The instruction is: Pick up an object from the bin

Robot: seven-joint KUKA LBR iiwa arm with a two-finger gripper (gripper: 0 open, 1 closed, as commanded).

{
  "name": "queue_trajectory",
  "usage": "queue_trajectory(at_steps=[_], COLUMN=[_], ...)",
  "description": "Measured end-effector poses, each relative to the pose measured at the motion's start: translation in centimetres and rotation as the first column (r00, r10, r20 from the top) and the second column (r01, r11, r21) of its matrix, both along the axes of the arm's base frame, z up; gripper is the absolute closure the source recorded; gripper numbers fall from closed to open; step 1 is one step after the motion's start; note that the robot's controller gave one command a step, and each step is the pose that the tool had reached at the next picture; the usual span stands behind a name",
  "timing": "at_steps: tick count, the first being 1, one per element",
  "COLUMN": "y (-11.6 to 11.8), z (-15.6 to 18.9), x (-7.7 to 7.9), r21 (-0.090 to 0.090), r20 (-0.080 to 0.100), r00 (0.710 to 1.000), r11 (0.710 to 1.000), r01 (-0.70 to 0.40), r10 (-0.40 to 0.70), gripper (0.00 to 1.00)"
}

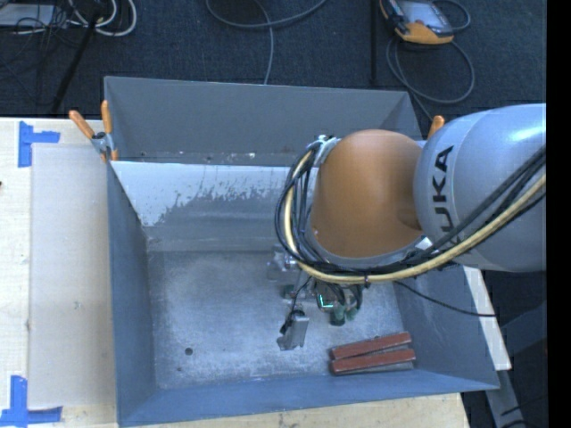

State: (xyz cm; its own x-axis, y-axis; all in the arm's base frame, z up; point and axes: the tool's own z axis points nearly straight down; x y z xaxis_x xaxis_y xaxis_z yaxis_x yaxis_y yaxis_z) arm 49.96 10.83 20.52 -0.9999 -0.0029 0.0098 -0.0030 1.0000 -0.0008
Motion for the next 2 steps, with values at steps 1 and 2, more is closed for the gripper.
queue_trajectory(at_steps=[1, 2], y=[-7.5, -11.4], z=[-4.5, -13.7], x=[5.3, 9.7], r21=[-0.001, 0.001], r20=[0.009, 0.018], r00=[0.984, 0.985], r11=[0.984, 0.985], r01=[-0.180, -0.170], r10=[0.180, 0.170], gripper=[0.00, 0.00])
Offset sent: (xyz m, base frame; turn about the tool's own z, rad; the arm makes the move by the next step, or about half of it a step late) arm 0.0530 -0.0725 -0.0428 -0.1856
